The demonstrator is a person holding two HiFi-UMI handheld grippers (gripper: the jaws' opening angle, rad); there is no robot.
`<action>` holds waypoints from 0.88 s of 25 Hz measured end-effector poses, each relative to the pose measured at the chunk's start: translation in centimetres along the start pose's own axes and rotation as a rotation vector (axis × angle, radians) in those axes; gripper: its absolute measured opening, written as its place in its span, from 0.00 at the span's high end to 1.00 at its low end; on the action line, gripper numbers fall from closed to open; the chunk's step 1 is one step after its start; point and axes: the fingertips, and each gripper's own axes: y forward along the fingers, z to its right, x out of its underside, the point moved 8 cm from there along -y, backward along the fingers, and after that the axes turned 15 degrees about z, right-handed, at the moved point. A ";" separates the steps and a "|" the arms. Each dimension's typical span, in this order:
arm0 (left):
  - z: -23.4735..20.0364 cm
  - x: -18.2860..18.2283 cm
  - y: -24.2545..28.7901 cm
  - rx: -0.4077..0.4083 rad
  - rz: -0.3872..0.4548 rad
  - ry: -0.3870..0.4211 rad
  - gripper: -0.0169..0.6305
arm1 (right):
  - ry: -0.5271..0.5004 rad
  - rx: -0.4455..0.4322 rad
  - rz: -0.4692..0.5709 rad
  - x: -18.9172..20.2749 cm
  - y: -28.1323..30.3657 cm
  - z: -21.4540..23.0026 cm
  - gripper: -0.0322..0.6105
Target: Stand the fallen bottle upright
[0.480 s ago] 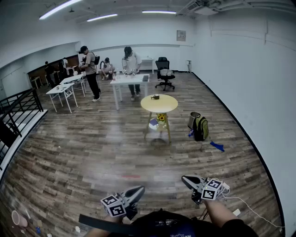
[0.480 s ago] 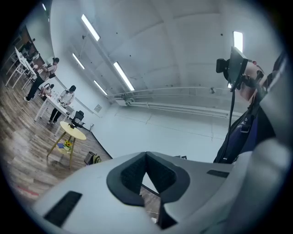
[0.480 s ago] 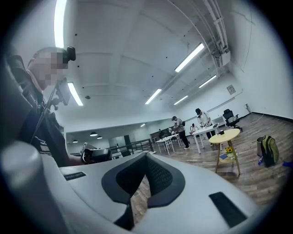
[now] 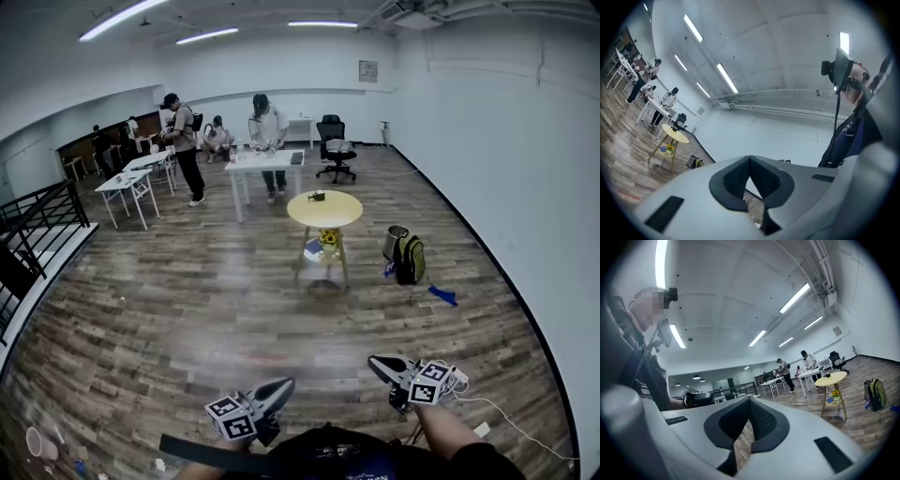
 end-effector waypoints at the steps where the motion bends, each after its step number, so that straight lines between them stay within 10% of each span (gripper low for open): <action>1: -0.2 0.0 -0.1 0.003 0.001 0.002 0.96 | 0.005 0.004 0.000 0.1 0.1 0.1 0.96; 22: -3.4 -3.5 -6.2 -0.024 0.031 -0.006 0.96 | 0.019 0.027 0.005 2.9 6.0 -2.2 0.96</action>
